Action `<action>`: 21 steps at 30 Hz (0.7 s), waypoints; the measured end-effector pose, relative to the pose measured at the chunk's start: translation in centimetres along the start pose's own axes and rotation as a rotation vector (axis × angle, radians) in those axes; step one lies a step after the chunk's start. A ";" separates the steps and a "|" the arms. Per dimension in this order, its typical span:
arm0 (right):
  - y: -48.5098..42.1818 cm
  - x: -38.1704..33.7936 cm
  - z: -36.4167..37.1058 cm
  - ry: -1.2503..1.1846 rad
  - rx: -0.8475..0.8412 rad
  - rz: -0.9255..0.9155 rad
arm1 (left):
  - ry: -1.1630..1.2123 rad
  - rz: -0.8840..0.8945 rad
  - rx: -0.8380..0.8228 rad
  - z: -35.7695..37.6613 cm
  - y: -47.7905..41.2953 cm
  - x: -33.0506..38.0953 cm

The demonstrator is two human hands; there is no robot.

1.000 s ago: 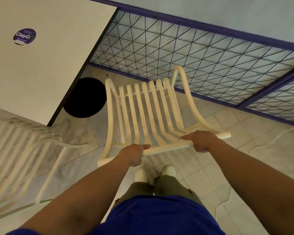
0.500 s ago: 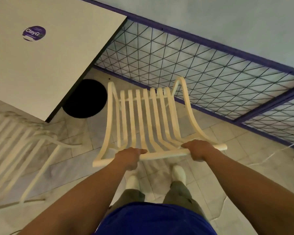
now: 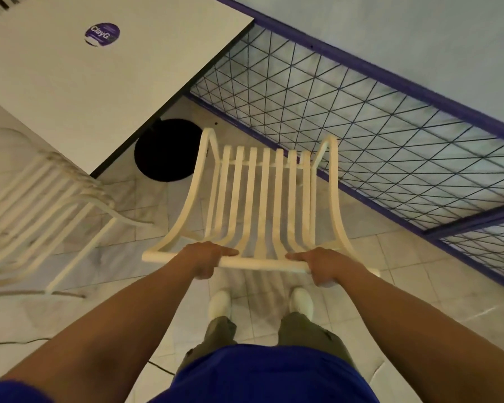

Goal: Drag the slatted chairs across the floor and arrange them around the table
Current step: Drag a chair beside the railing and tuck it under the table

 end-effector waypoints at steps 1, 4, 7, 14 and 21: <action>0.0 0.1 0.0 0.004 0.004 -0.001 | 0.009 -0.006 0.002 0.1 -0.1 0.0; -0.2 0.7 0.1 0.005 0.014 -0.006 | 0.029 -0.014 0.009 0.3 -0.2 0.3; -0.1 1.4 -0.1 0.033 0.027 -0.013 | 0.026 -0.005 0.026 0.5 -0.2 0.8; -0.6 3.8 -0.5 0.077 0.020 -0.031 | 0.058 -0.034 0.049 2.0 -0.1 2.7; -0.5 6.5 -1.7 0.210 0.004 -0.138 | 0.143 -0.101 0.075 4.1 0.3 5.7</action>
Point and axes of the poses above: each hand's wrist, its own y-axis away from the middle knuckle, its own z-axis out of the palm, x = y × z, the point moved 5 cm from there along -y, towards the middle knuckle, and after that the axes turned 13 degrees about y, right-handed, at the moved point
